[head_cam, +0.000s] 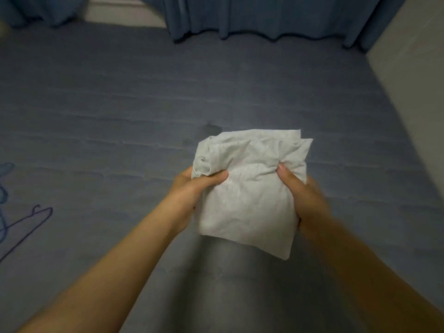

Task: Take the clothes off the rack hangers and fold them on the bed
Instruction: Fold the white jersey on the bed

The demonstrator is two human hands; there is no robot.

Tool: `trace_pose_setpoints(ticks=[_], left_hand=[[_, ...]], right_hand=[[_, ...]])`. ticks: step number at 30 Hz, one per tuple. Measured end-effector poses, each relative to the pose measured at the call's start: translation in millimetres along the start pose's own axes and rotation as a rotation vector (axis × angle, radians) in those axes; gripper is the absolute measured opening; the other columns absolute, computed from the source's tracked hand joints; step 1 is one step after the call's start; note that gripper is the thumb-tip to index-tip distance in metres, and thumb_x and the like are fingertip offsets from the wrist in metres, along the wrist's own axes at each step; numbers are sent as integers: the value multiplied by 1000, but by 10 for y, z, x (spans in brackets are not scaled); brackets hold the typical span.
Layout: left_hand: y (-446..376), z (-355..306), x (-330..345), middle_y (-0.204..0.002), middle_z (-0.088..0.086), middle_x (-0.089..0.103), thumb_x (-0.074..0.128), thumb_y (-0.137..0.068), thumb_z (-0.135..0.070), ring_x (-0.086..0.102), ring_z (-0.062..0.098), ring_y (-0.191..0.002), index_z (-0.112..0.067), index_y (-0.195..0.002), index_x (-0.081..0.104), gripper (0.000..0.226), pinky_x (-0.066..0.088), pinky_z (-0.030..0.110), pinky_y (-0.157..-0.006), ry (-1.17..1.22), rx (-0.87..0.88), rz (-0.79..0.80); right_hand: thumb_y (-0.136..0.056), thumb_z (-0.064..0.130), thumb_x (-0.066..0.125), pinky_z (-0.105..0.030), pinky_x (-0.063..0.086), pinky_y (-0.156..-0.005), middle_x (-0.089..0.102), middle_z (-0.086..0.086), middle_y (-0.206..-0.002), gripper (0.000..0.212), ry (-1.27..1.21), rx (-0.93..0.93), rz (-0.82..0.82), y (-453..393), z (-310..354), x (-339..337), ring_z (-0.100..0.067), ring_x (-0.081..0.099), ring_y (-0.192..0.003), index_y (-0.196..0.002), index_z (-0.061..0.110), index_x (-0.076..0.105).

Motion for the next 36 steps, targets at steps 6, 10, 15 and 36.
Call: trace_pose_setpoints(ticks=[6,10,15,36], left_hand=[[989,-1852,859,-98,-8,72,72,-65,-45,67,11,-93,-30,-92,68,31,53,31,-82,-70,338,-10],[1735,-2782,1602,-101,-10,71,68,-72,-54,67,11,-94,-33,-97,67,33,53,33,-84,-23,473,112],[3019,-3718,2555,-88,-14,70,68,-78,-49,66,4,-83,-35,-84,65,15,52,23,-73,30,703,165],[5593,-4536,4276,-82,4,63,69,-81,-36,60,16,-76,-13,-82,60,25,54,37,-73,85,893,842]], right_hand=[[-72,43,66,-25,55,-65,73,7,-96,33,-126,-304,12,1126,1954,-646,-9,70,-84,-102,30,64],[-64,51,67,-33,54,-76,72,3,-105,58,-101,-473,26,2030,2985,-1228,-15,69,-94,-116,26,62],[-65,61,58,-25,55,-68,73,11,-95,51,-69,-699,-141,3524,3874,-2132,-6,70,-86,-106,31,63],[-90,40,56,-11,50,-57,67,15,-90,11,18,-1045,-1096,7387,4042,-3274,6,66,-73,-91,31,62]])
Point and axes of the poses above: each hand's wrist, its own y-axis away from the middle knuckle, its own x-axis out of the palm, z = x × y, the point moved 7 cm from there along -y, towards the middle knuckle
